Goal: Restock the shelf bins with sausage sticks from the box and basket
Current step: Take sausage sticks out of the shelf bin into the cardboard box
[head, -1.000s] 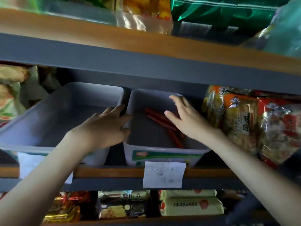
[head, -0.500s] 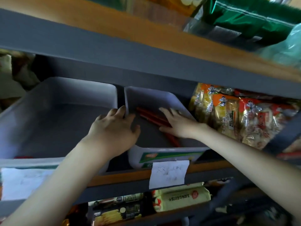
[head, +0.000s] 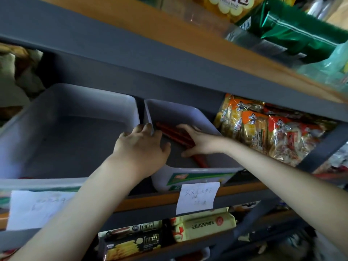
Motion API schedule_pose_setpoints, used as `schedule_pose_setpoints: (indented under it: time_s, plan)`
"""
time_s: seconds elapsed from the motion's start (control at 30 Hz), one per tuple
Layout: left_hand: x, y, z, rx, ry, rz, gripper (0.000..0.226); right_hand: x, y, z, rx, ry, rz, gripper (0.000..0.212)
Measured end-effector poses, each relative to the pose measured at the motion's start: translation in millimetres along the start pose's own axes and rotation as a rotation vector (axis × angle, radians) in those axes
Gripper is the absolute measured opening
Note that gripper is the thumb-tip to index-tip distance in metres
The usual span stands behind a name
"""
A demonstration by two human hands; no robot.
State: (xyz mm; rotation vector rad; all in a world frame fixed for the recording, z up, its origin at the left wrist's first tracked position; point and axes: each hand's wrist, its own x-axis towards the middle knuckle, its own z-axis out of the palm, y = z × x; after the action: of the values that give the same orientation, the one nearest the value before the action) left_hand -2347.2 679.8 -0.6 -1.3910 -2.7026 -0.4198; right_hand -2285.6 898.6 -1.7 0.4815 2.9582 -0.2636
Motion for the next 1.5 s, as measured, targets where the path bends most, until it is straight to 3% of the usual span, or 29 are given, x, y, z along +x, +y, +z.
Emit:
schedule_pose_setpoints:
  time_s: [0.43,0.67,0.97,1.07,1.2,1.33,1.4,1.5]
  plan:
    - [-3,2,0,-0.028,0.032,-0.007,0.051,53,-10,5,-0.275,-0.159,0.221,0.097]
    - [-3,2,-2,-0.047,0.015,-0.032,0.052,50,-7,10,-0.191,-0.112,0.177,0.062]
    - [-1,1,0,-0.062,0.018,-0.049,0.052,44,-17,6,-0.102,0.025,0.091,0.046]
    - [-1,1,0,-0.06,0.023,-0.047,0.05,34,-14,11,-0.028,-0.01,0.079,0.048]
    - [-2,2,0,-0.054,0.009,-0.041,0.049,21,-12,20,0.04,-0.227,0.109,0.056]
    - [-1,1,1,-0.063,0.004,-0.032,0.05,11,-18,17,0.007,-0.386,0.056,0.049]
    - [0,0,1,-0.061,0.008,-0.023,0.051,6,-23,17,-0.044,-0.387,0.037,0.051]
    - [1,0,2,-0.043,-0.004,-0.03,0.05,2,-23,17,-0.081,-0.217,0.015,0.059]
